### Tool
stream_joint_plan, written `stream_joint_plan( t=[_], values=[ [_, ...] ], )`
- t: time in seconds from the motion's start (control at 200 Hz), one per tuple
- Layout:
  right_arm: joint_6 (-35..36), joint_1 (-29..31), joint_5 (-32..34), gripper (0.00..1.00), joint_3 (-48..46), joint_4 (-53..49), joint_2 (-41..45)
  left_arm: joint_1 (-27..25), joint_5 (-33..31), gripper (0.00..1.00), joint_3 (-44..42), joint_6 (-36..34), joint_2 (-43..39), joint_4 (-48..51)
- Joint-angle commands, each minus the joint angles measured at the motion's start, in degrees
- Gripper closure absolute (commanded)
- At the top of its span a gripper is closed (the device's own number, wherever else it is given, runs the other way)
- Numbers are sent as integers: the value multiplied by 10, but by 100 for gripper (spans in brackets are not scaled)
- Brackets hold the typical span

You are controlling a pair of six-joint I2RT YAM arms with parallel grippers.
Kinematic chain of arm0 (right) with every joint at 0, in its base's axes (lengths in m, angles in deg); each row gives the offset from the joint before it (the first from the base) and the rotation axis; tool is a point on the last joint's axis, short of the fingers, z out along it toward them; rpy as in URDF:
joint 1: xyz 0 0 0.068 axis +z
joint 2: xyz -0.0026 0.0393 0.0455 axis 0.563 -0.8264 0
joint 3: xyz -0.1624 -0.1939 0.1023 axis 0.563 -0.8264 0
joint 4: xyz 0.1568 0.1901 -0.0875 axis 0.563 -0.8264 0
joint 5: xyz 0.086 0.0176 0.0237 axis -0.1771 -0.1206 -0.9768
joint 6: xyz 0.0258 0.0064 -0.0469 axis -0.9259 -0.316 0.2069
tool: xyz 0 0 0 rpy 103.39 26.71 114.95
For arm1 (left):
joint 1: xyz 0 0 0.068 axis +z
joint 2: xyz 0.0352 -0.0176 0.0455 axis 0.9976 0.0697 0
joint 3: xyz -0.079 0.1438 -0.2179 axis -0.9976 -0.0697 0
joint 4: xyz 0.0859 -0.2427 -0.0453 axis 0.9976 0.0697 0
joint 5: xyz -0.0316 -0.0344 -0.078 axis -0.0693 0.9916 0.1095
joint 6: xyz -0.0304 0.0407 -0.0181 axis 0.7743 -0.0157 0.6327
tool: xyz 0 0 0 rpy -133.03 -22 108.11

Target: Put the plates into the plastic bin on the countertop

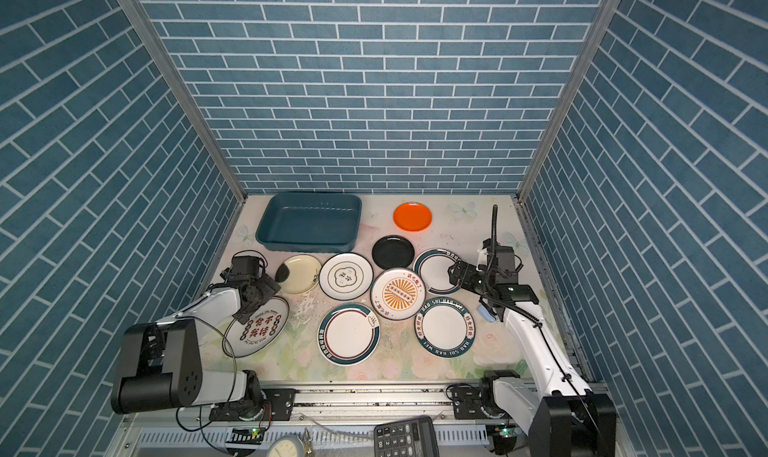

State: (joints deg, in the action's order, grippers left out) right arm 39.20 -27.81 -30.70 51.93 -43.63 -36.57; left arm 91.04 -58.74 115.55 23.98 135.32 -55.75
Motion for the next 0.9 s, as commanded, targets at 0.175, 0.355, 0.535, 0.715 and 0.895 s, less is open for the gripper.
stream_joint_plan(
  t=[0.175, 0.355, 0.535, 0.715, 0.895],
  values=[
    [3, 4, 11, 10, 14, 4, -12, 12, -34, 1, 56, -21, 44, 3],
    [7, 4, 18, 10, 14, 11, -19, 18, -56, 1, 93, -27, 79, 3],
    [18, 4, 27, 9, 21, 3, -28, 37, -36, 0, 132, -34, 125, -5],
    [20, 3, 27, 9, 25, 2, -29, 42, -50, 1, 177, -57, 149, 3],
    [20, 3, 29, 9, 31, 2, -33, 43, -60, 0, 196, -79, 142, 13]
  ],
)
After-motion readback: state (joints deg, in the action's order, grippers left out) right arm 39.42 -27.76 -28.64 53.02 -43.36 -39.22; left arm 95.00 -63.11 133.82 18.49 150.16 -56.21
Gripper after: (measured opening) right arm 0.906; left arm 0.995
